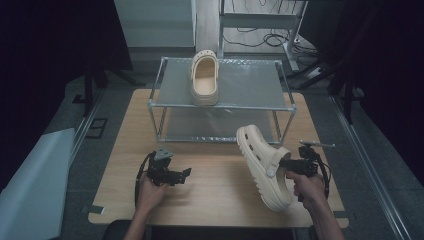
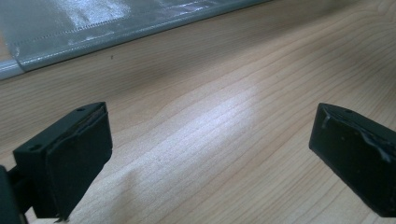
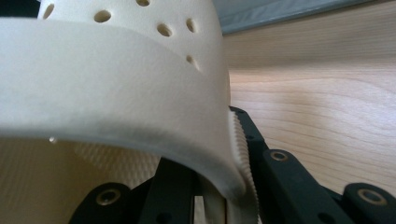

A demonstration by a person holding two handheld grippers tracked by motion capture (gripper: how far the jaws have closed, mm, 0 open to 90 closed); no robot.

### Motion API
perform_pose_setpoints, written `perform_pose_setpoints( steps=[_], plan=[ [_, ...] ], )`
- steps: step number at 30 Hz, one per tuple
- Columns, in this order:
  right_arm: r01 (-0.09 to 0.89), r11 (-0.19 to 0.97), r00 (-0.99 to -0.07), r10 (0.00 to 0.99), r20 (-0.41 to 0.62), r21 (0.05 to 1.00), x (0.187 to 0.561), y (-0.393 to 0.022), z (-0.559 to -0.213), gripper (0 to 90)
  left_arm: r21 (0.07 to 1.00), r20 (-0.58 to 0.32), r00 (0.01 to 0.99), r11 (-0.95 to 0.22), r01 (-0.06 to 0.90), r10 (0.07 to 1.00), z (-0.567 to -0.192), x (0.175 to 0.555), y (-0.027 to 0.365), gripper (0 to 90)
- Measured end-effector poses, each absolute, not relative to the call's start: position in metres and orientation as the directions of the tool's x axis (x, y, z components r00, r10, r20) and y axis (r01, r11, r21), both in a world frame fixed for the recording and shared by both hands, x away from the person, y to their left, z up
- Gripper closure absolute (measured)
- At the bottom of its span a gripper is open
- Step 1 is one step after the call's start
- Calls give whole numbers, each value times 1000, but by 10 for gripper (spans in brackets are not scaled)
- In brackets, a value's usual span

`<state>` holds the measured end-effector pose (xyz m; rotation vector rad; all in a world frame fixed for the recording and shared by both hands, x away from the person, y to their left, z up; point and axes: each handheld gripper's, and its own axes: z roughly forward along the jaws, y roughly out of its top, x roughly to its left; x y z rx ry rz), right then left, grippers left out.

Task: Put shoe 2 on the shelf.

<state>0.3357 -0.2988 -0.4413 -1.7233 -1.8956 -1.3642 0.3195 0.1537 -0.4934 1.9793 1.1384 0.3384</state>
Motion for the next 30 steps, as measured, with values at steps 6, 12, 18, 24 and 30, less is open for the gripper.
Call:
perform_pose_setpoints(
  steps=[6, 12, 18, 24, 30],
  plan=[
    [884, -149, -273, 606, 747, 443, 336, -300, -434, 802, 755, -156, 557, -265, 600, 816, -494, 320, 153, 0],
    [879, -165, -282, 574, 768, 446, 339, -297, -418, 802, 758, -159, 557, -260, 598, 815, -493, 320, 154, 0],
    [874, -191, -280, 553, 784, 447, 344, -294, -401, 802, 761, -162, 556, -256, 596, 815, -492, 320, 155, 0],
    [865, -200, -286, 556, 780, 460, 351, -291, -381, 801, 763, -165, 558, -253, 595, 814, -492, 320, 155, 0],
    [857, -215, -288, 554, 781, 468, 360, -289, -364, 802, 764, -167, 558, -251, 594, 813, -492, 320, 155, 0]
  ],
)
